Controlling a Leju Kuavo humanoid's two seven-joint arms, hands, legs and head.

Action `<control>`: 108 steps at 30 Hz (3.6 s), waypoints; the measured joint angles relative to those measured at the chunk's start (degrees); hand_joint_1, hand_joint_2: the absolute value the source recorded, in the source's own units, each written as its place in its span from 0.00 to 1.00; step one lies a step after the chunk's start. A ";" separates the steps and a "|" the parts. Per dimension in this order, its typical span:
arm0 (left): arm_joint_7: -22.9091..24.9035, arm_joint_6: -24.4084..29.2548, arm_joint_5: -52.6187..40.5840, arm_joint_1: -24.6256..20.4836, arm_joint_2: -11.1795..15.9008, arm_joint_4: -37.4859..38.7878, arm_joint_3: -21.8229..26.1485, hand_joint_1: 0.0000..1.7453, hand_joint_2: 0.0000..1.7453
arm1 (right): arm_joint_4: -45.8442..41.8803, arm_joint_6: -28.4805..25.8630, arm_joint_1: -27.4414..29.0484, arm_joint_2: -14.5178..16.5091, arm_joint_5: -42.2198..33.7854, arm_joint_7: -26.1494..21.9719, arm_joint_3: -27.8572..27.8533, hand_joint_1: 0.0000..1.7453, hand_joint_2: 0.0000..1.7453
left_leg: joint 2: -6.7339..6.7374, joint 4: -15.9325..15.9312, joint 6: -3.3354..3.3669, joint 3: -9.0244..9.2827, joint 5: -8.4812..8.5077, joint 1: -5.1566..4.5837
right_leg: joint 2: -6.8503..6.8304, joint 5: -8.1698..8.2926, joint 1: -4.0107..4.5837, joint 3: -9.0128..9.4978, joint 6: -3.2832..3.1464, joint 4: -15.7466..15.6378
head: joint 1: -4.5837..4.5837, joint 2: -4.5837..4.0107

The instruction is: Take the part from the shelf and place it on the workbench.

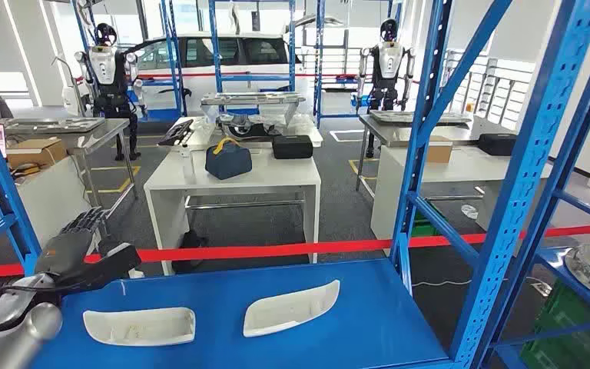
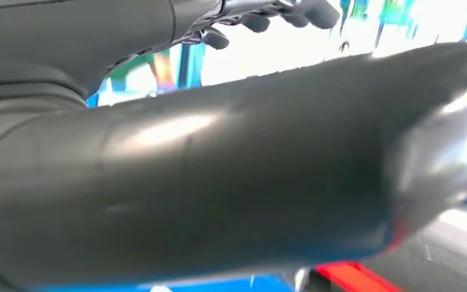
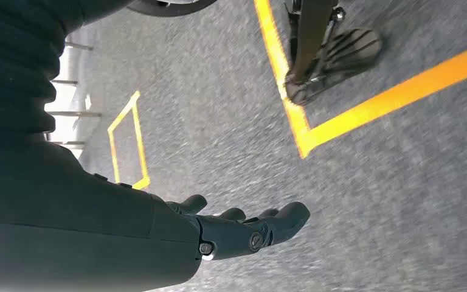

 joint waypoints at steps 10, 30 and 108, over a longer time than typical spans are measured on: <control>-2.37 -12.18 9.49 2.88 1.03 0.51 4.71 0.00 1.00 | 0.00 -0.02 0.28 -0.52 -0.88 0.75 -0.33 0.00 1.00 | -0.54 0.04 -0.15 4.05 -3.75 -1.11 | -0.02 14.37 1.43 -4.86 -2.51 -9.94 | 0.08 0.01; -17.14 -42.21 11.86 3.90 1.42 0.16 3.17 0.00 1.00 | 0.00 -0.60 0.05 -0.60 -2.48 1.28 -2.20 0.00 1.00 | -0.49 -0.84 -0.68 4.77 -3.51 -1.04 | 0.07 14.25 1.35 -4.41 -2.80 -10.25 | 0.10 0.00; 5.29 -20.02 -12.39 13.29 1.23 4.37 -22.99 0.96 1.00 | 0.00 -1.32 -0.30 0.15 0.13 2.14 -2.96 0.00 0.00 | -0.50 -0.80 -0.58 4.79 -3.59 -1.27 | 0.05 14.24 1.11 -4.35 -2.74 -10.26 | 0.10 0.00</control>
